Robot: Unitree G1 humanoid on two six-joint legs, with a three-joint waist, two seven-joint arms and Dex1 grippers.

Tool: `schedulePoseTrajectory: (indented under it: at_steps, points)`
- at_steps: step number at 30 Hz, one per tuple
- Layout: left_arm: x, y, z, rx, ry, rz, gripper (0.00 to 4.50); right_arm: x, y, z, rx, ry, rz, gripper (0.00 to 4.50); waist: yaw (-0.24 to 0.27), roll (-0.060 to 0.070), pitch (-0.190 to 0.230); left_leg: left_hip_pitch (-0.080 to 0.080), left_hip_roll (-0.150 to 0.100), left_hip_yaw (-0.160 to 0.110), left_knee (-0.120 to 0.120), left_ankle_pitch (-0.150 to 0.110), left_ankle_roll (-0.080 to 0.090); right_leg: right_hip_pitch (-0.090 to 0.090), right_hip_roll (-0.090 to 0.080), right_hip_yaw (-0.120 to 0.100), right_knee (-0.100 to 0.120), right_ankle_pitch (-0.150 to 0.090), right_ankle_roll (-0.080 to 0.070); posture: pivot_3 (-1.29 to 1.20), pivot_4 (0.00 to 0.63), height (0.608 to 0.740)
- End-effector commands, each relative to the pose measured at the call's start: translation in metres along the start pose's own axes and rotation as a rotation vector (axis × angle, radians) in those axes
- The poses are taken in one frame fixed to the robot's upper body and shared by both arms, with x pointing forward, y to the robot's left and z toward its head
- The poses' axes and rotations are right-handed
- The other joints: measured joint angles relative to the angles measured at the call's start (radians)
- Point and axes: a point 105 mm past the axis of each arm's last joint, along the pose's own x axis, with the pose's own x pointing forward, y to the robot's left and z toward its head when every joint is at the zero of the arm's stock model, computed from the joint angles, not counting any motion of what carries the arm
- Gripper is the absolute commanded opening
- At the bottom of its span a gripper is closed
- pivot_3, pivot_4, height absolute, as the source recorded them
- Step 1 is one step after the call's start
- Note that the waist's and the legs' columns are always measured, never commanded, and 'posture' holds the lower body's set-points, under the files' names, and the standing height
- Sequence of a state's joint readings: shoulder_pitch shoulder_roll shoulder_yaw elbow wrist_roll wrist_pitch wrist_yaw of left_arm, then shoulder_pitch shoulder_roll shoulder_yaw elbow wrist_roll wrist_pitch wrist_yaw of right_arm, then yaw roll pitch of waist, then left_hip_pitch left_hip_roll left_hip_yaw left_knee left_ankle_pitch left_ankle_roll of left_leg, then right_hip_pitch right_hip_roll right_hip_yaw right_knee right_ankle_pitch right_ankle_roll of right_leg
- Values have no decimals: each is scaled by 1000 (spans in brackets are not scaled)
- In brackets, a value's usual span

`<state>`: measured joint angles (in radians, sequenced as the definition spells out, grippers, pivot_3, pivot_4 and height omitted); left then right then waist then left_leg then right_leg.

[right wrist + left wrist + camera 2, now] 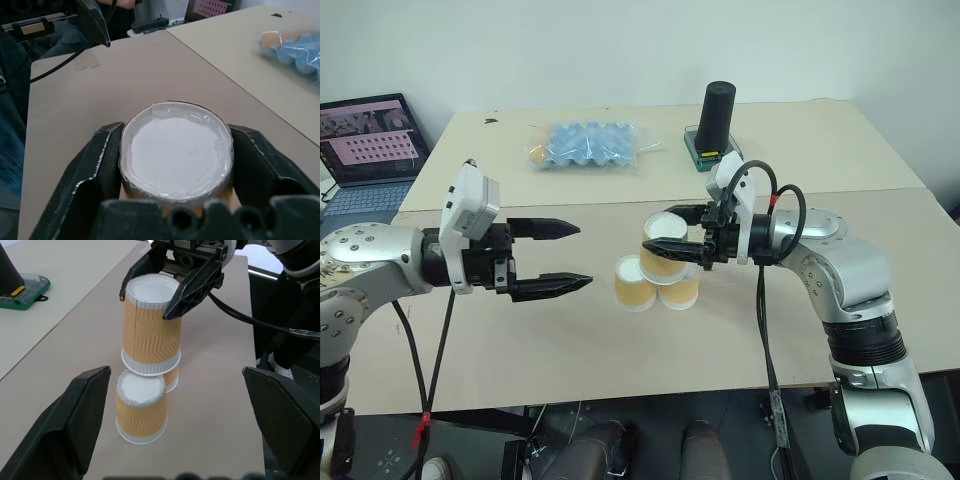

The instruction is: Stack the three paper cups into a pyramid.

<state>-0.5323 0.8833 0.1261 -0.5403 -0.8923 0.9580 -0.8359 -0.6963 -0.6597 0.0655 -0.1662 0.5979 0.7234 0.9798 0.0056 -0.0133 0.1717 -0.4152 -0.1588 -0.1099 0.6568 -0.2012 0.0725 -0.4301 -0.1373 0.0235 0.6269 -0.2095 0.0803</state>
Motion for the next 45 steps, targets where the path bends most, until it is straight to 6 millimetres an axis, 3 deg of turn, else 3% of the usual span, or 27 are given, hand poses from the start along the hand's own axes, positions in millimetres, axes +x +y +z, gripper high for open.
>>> schedulePoseTrajectory:
  at_steps: [1, 10, 23, 29, 33, 34, 38, 40, 42, 45]
  points:
    - [-1, -1, 10, 50, -25, 4, 4500, 0, 4, 11, -42, -22, 7, 4465, 0, 0, 0, 0, 0, 0, 0, 0, 0, 0, 0, 0, 0, 0, 0, 0, 150, 727]
    - [-1, -2, 10, 44, -30, 1, 4500, -6, 2, 17, -46, -28, -1, 4465, 0, 0, 0, 0, 0, 0, 0, 0, 0, 0, 0, 0, 0, 0, 0, 0, 150, 727]
    - [-1, -1, 9, 41, -31, 1, 4500, -30, -1, 18, -76, 2, -42, 4465, 3, 0, 0, 0, 0, 0, 0, 0, 0, 0, 0, 0, 0, 0, 0, 0, 150, 727]
    - [-3, 0, 8, 42, -31, 21, 4500, -70, 2, 4, -68, 55, -91, 4465, 12, 0, 0, 0, 0, 0, 0, 0, 0, 1, 0, 0, -1, 0, 0, 0, 150, 727]
    - [-9, 11, 4, -11, -72, 117, 4500, -117, 15, -8, 1, 59, -97, 4465, 12, 0, 0, 0, 0, 0, 1, -1, 2, 5, -1, 0, -1, 0, 0, 0, 150, 727]
    - [-11, 20, 1, -39, -96, 180, 4500, -128, 10, -11, 26, 43, -153, 4465, 13, 0, 0, 0, 0, 0, 1, -1, 1, 5, -1, 0, -1, 0, 0, 0, 150, 727]
    - [-29, 74, -23, -80, -148, 598, 4500, -169, -68, -31, 51, 51, -738, 4465, -1, -1, 0, 5, 1, 4, 1, -1, 0, 9, -1, 3, -1, 2, -2, 0, 150, 727]
    - [-42, 93, -36, -106, -163, 775, 4500, -188, -93, -48, 67, 96, -964, 4465, -4, -1, 0, 7, 1, 6, 1, -2, -1, 9, -5, 3, -1, 3, -2, 0, 150, 727]
    - [-54, 104, -49, -173, -210, 917, 4500, -194, -102, -65, -23, 220, -1099, 4465, 0, -1, 0, 7, 0, 6, 1, -1, -2, 8, -5, 1, 0, 3, -1, 0, 150, 727]
    - [-72, 115, -72, -256, -270, 1125, 4500, -188, -108, -79, 43, 128, -1244, 4465, 3, -1, -1, 7, 0, 6, 1, -1, -2, 6, -4, 1, 2, 3, -1, 0, 150, 727]
